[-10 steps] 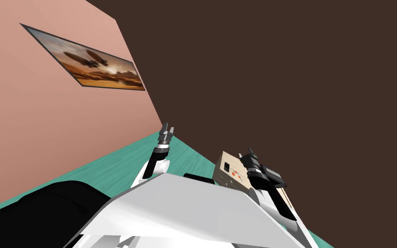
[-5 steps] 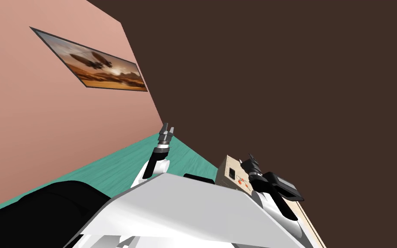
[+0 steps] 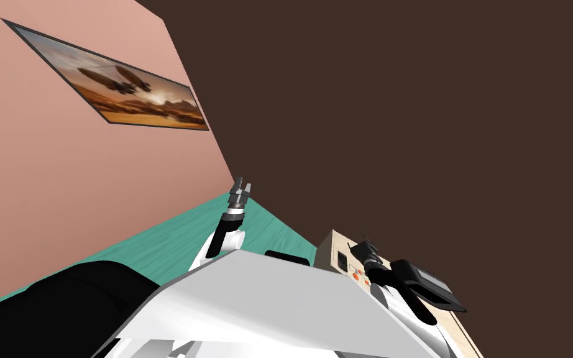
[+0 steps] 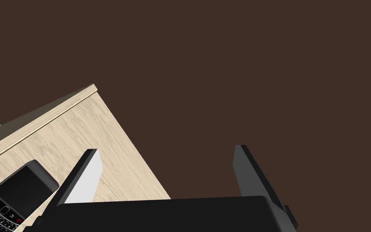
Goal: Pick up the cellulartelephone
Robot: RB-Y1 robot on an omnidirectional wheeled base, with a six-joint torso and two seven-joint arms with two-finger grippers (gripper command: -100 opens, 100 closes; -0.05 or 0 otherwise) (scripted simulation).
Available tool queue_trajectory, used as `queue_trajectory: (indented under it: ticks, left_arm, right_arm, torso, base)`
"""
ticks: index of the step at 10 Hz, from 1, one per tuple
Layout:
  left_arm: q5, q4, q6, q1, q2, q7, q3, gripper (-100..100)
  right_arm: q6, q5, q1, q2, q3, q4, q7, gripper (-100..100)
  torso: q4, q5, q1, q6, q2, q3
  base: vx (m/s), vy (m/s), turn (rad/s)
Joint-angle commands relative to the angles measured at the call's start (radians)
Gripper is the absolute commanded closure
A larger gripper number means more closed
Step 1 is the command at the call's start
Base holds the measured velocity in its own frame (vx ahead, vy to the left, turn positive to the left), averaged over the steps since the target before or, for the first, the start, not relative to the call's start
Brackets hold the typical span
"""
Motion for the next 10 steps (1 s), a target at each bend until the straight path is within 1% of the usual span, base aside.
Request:
queue_trajectory:
  ticks: [1,2,3,4,5,6,7,8,9,10]
  left_arm:
    - [0.0,0.0,0.0,0.0,0.0,0.0,0.0,0]
    - [0.0,0.0,0.0,0.0,0.0,0.0,0.0,0]
    - [0.0,0.0,0.0,0.0,0.0,0.0,0.0,0]
    - [0.0,0.0,0.0,0.0,0.0,0.0,0.0,0]
    - [0.0,0.0,0.0,0.0,0.0,0.0,0.0,0]
    - [0.0,0.0,0.0,0.0,0.0,0.0,0.0,0]
    - [0.0,0.0,0.0,0.0,0.0,0.0,0.0,0]
    - [0.0,0.0,0.0,0.0,0.0,0.0,0.0,0]
    - [0.0,0.0,0.0,0.0,0.0,0.0,0.0,0]
    - [0.0,0.0,0.0,0.0,0.0,0.0,0.0,0]
  right_arm:
    - [0.038,0.0,-0.009,0.009,-0.004,0.022,-0.017,-100]
    - [0.071,-0.019,-0.009,0.004,-0.017,0.057,-0.05,-100]
    - [0.085,-0.019,-0.009,0.004,-0.017,0.057,-0.05,-100]
    - [0.122,-0.038,-0.01,0.0,-0.029,0.093,-0.083,-100]
    - [0.131,-0.038,-0.01,0.0,-0.029,0.093,-0.083,-100]
    - [0.166,-0.056,-0.011,-0.004,-0.042,0.13,-0.115,-100]
    - [0.176,-0.056,-0.011,-0.004,-0.042,0.13,-0.115,-100]
    - [0.209,-0.073,-0.013,-0.007,-0.054,0.167,-0.145,-100]
    - [0.221,-0.073,-0.013,-0.007,-0.054,0.167,-0.145,-100]
    - [0.249,-0.089,-0.015,-0.01,-0.066,0.205,-0.174,-100]
  torso:
    - [0.0,0.0,0.0,0.0,0.0,0.0]
    - [0.0,0.0,0.0,0.0,0.0,0.0]
    - [0.0,0.0,0.0,0.0,-0.001,0.0]
    - [0.0,0.0,0.0,0.0,-0.001,-0.001]
    - [0.0,0.0,0.001,0.0,-0.002,-0.001]
    - [0.0,0.0,0.001,0.0,0.0,0.0]
    - [0.0,0.0,0.0,0.0,0.0,0.0]
    - [0.0,0.0,0.0,0.0,0.0,0.0]
    - [0.0,0.0,-0.001,0.0,0.0,0.0]
    - [0.0,0.0,-0.001,0.0,0.001,0.0]
  base:
    - [0.074,0.034,-0.015]
    - [0.097,0.03,-0.025]
    - [0.1,0.032,-0.012]
    - [0.113,0.048,-0.017]
    - [0.086,0.047,-0.02]
    - [0.091,0.047,-0.029]
    - [0.078,0.032,-0.02]
    - [0.091,0.027,-0.032]
    - [0.076,0.02,-0.02]
    - [0.095,0.013,-0.031]
